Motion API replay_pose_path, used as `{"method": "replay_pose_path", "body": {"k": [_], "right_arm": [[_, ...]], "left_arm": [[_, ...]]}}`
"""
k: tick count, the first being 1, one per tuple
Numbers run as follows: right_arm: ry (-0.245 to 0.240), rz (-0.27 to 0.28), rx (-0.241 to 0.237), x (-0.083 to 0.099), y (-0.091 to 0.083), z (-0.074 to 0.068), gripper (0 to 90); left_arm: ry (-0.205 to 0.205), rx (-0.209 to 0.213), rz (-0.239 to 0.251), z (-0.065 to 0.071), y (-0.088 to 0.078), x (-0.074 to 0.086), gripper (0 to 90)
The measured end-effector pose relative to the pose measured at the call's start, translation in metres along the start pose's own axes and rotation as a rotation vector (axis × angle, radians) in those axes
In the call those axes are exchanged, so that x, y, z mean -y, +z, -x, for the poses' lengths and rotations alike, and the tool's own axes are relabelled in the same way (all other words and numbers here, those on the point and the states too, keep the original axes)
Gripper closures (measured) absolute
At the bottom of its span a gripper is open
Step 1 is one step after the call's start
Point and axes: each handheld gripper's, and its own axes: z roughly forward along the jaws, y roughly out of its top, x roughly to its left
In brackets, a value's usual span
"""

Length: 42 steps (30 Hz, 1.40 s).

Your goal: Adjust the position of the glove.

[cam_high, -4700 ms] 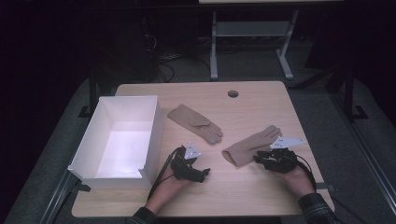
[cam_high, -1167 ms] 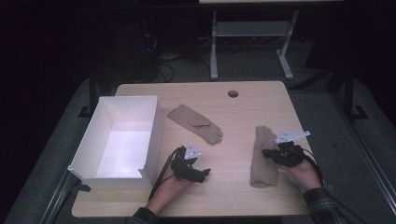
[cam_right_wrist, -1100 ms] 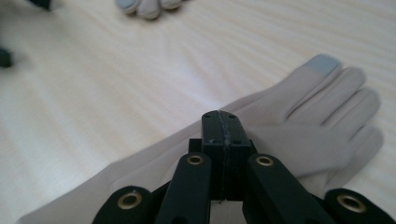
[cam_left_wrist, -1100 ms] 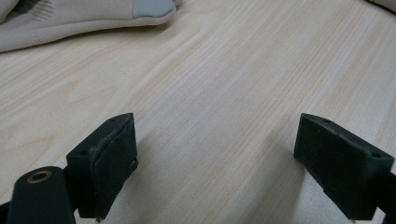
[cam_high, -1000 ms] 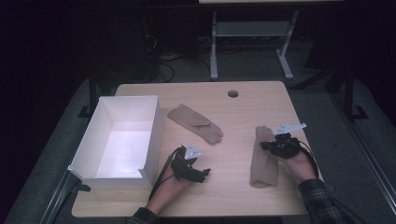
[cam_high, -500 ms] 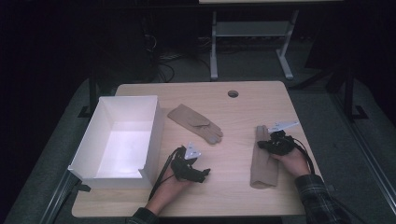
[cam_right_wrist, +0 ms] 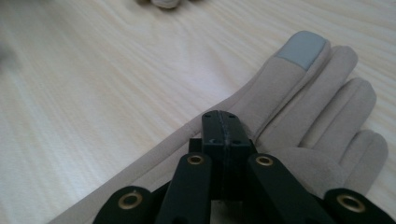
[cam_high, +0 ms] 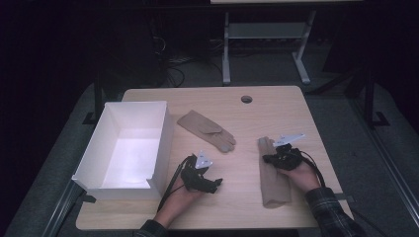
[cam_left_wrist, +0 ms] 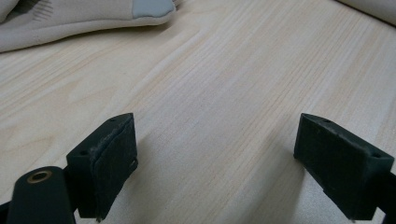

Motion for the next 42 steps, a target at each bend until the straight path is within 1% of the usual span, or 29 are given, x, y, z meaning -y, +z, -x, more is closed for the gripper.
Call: {"method": "replay_pose_path", "body": {"k": [1, 2, 5, 6, 7, 9, 11, 12, 13, 14, 15, 16, 17, 19, 20, 21, 23, 24, 26, 27, 29, 30, 32, 33, 35, 36, 39, 41, 42], "right_arm": [[-0.006, -0.002, -0.004, -0.001, 0.001, -0.003, 90.0], [-0.015, -0.004, -0.014, -0.002, 0.002, -0.009, 90.0], [-0.037, -0.003, -0.02, -0.004, 0.005, -0.017, 90.0], [-0.037, -0.003, -0.02, -0.004, 0.005, -0.017, 90.0], [-0.052, -0.01, -0.014, -0.005, 0.006, -0.019, 90.0], [-0.036, -0.005, -0.02, -0.004, 0.006, -0.019, 90.0], [-0.037, -0.001, -0.025, -0.004, 0.005, -0.018, 89.5], [-0.04, 0.005, -0.03, -0.004, 0.004, -0.018, 85.5], [-0.04, 0.005, -0.03, -0.004, 0.004, -0.018, 85.5], [-0.03, 0.016, -0.039, -0.005, 0.002, -0.018, 81.6], [-0.029, 0.029, -0.037, -0.006, 0.0, -0.018, 79.5], [-0.038, 0.034, -0.019, -0.006, -0.004, -0.017, 75.6], [-0.038, 0.034, -0.019, -0.006, -0.004, -0.017, 75.6], [-0.023, 0.058, -0.021, -0.005, -0.009, -0.014, 71.9], [-0.017, 0.063, -0.016, -0.004, -0.012, -0.012, 69.3], [-0.014, 0.084, -0.004, -0.001, -0.018, -0.007, 65.2], [0.003, 0.098, 0.018, 0.003, -0.024, -0.003, 59.4], [0.003, 0.098, 0.018, 0.003, -0.024, -0.003, 59.4], [0.028, 0.115, 0.038, 0.008, -0.03, 0.002, 53.2], [0.051, 0.12, 0.061, 0.015, -0.035, 0.008, 47.6], [0.065, 0.119, 0.079, 0.022, -0.038, 0.012, 42.8], [0.071, 0.115, 0.086, 0.026, -0.04, 0.013, 40.2], [0.072, 0.106, 0.108, 0.034, -0.043, 0.017, 37.1], [0.072, 0.106, 0.108, 0.034, -0.043, 0.017, 37.1], [0.087, 0.108, 0.124, 0.042, -0.047, 0.02, 33.9], [0.101, 0.116, 0.142, 0.049, -0.051, 0.023, 29.7], [0.115, 0.12, 0.152, 0.054, -0.053, 0.025, 27.8], [0.134, 0.114, 0.173, 0.06, -0.054, 0.028, 24.3], [0.139, 0.114, 0.176, 0.061, -0.054, 0.028, 23.1]], "left_arm": [[0.0, 0.0, 0.0, 0.0, 0.0, 0.0, 12.5], [0.0, 0.0, 0.0, 0.0, 0.0, 0.0, 12.5], [0.0, 0.0, 0.0, 0.0, 0.0, 0.0, 12.5], [0.0, 0.0, 0.0, 0.0, 0.0, 0.0, 12.5], [0.006, 0.0, 0.0, 0.0, 0.0, 0.0, 12.5], [0.001, 0.0, 0.0, 0.0, 0.0, 0.0, 12.5], [0.004, -0.002, 0.0, 0.0, 0.0, 0.0, 12.5], [0.004, -0.002, 0.0, 0.0, 0.0, 0.0, 12.5], [0.004, -0.002, 0.0, 0.0, 0.0, 0.0, 12.5], [0.005, -0.002, 0.0, 0.0, 0.0, 0.0, 12.5], [0.006, -0.001, -0.002, 0.0, 0.0, 0.0, 12.5], [0.007, -0.001, -0.003, -0.001, 0.0, 0.0, 12.5], [0.007, -0.001, -0.003, -0.001, 0.0, 0.0, 12.5], [0.007, -0.001, -0.002, 0.0, 0.0, 0.0, 12.5], [0.006, -0.001, -0.002, 0.0, 0.0, 0.0, 12.5], [0.006, -0.001, -0.003, 0.0, 0.0, 0.0, 12.5], [0.006, -0.001, -0.003, 0.0, 0.0, 0.0, 12.5], [0.006, -0.001, -0.003, 0.0, 0.0, 0.0, 12.5], [0.014, -0.003, -0.003, -0.001, 0.0, 0.0, 12.5], [0.009, -0.002, -0.004, -0.001, 0.0, 0.0, 12.5], [-0.005, 0.0, 0.003, 0.0, 0.0, 0.0, 12.5], [-0.004, 0.0, 0.0, 0.0, 0.0, 0.0, 12.5], [0.001, 0.0, -0.005, 0.0, 0.0, 0.0, 12.5], [0.003, 0.0, -0.007, 0.0, -0.001, 0.0, 12.5], [0.005, 0.0, -0.01, 0.0, -0.001, 0.0, 12.5], [0.006, 0.0, -0.009, 0.0, -0.001, 0.0, 12.5], [0.006, -0.001, -0.009, 0.0, -0.001, 0.0, 12.5], [0.006, -0.001, -0.007, 0.0, -0.001, 0.0, 12.5], [0.005, -0.002, -0.006, 0.0, -0.001, 0.0, 12.5]]}}
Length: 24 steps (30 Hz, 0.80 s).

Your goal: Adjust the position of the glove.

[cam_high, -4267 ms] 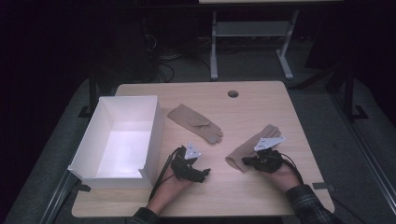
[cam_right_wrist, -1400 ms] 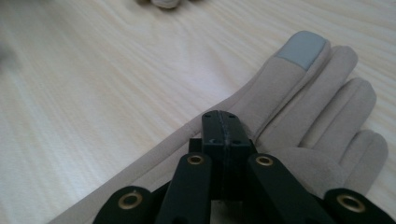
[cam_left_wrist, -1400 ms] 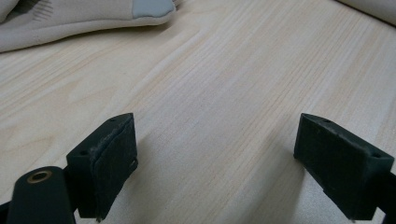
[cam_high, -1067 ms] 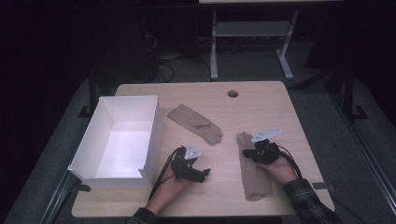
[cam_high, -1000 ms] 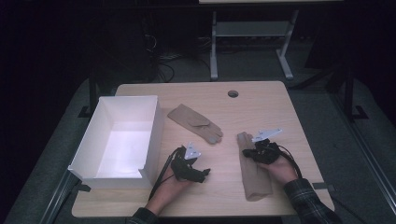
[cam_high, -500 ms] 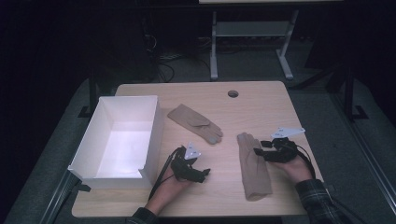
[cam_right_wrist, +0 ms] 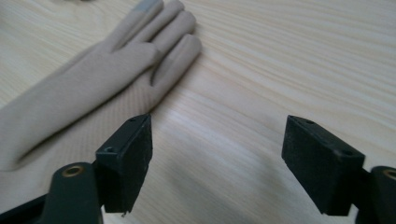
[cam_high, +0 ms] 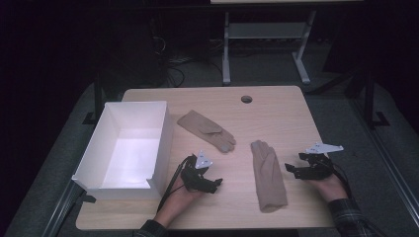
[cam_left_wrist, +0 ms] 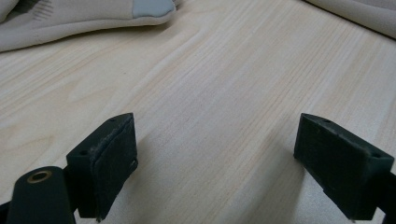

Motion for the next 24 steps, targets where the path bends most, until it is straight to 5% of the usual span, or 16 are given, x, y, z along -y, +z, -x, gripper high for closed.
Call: {"method": "replay_pose_path", "body": {"k": [16, 24], "right_arm": [[-0.002, -0.02, 0.051, 0.007, 0.011, 0.005, 13.5], [0.0, -0.021, 0.05, 0.007, 0.011, 0.005, 13.4]], "left_arm": [[0.002, 0.003, 0.001, 0.0, 0.0, 0.0, 12.4], [0.017, 0.01, -0.049, -0.002, -0.001, -0.012, 13.0]]}}
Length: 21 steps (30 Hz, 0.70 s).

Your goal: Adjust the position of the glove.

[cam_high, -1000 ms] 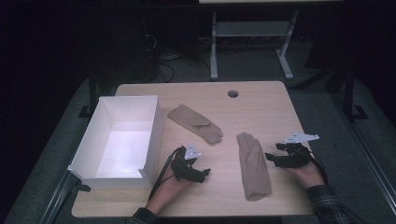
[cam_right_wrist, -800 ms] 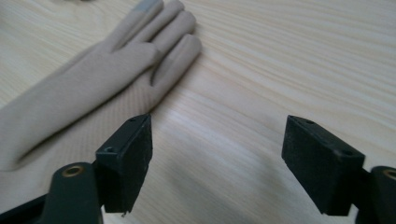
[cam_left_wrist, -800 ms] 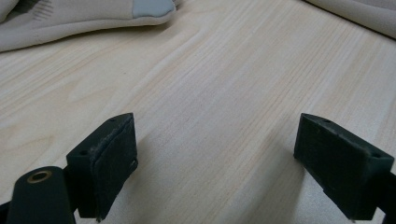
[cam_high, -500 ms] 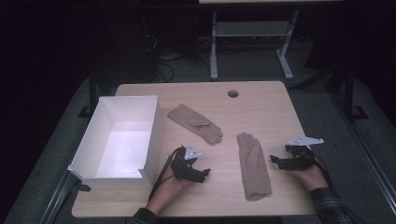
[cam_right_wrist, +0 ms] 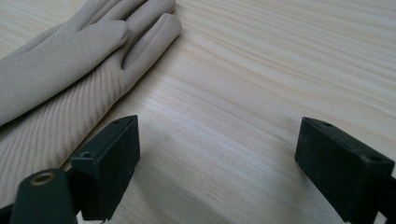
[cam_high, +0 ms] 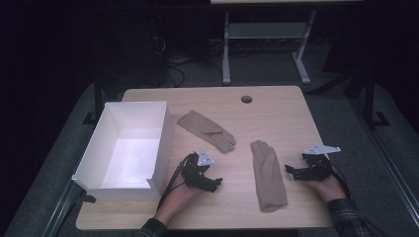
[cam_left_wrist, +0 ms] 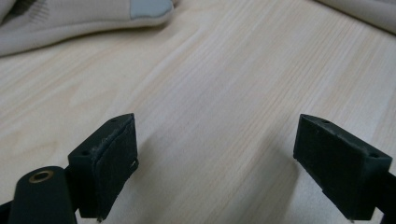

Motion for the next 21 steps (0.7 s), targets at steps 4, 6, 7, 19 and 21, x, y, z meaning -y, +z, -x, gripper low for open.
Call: {"method": "replay_pose_path", "body": {"k": [4, 6, 7, 19, 21], "right_arm": [[-0.005, 0.002, 0.001, 0.0, 0.0, 0.0, 13.4], [-0.005, 0.002, 0.001, 0.0, 0.0, 0.0, 13.4], [-0.005, 0.002, 0.001, 0.0, 0.0, 0.0, 13.4], [0.002, -0.001, 0.0, 0.0, 0.0, 0.0, 13.4], [0.001, -0.001, -0.001, 0.0, 0.0, 0.0, 13.4]], "left_arm": [[0.0, 0.007, -0.002, -0.003, -0.001, -0.009, 13.0], [0.003, 0.011, 0.001, -0.009, -0.001, -0.018, 13.0], [0.002, 0.009, -0.001, -0.011, 0.0, -0.021, 13.0], [0.003, -0.01, 0.019, -0.033, 0.01, -0.043, 36.7], [-0.004, -0.023, 0.025, -0.04, 0.011, -0.047, 48.9]]}}
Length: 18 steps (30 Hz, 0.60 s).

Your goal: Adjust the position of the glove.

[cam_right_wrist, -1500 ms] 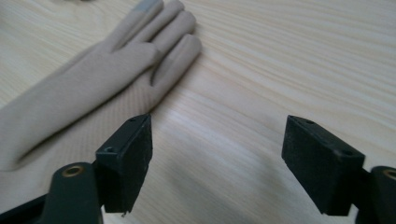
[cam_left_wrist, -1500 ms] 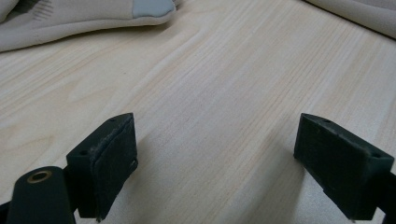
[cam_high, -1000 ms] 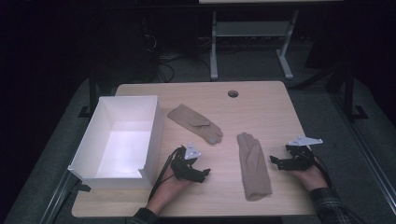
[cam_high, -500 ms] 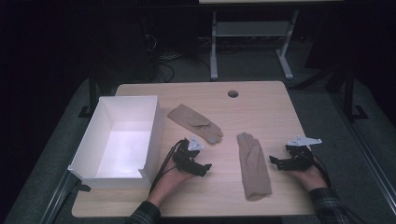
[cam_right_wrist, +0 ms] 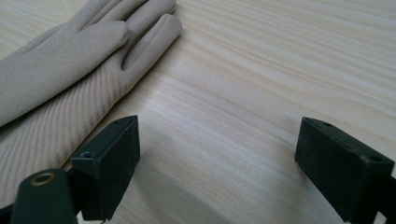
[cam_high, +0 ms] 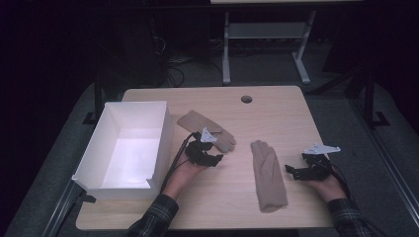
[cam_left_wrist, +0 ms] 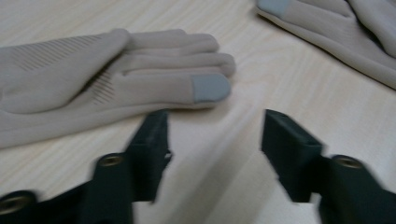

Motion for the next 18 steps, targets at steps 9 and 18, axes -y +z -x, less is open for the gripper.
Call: {"method": "replay_pose_path", "body": {"k": [9, 18], "right_arm": [[-0.004, 0.0, -0.002, 0.0, 0.0, 0.0, 13.5], [-0.004, 0.001, -0.002, 0.0, 0.001, 0.0, 13.5]], "left_arm": [[-0.035, 0.009, 0.003, -0.021, 0.009, -0.014, 88.1], [-0.031, -0.002, 0.003, -0.033, 0.025, -0.024, 89.6]]}}
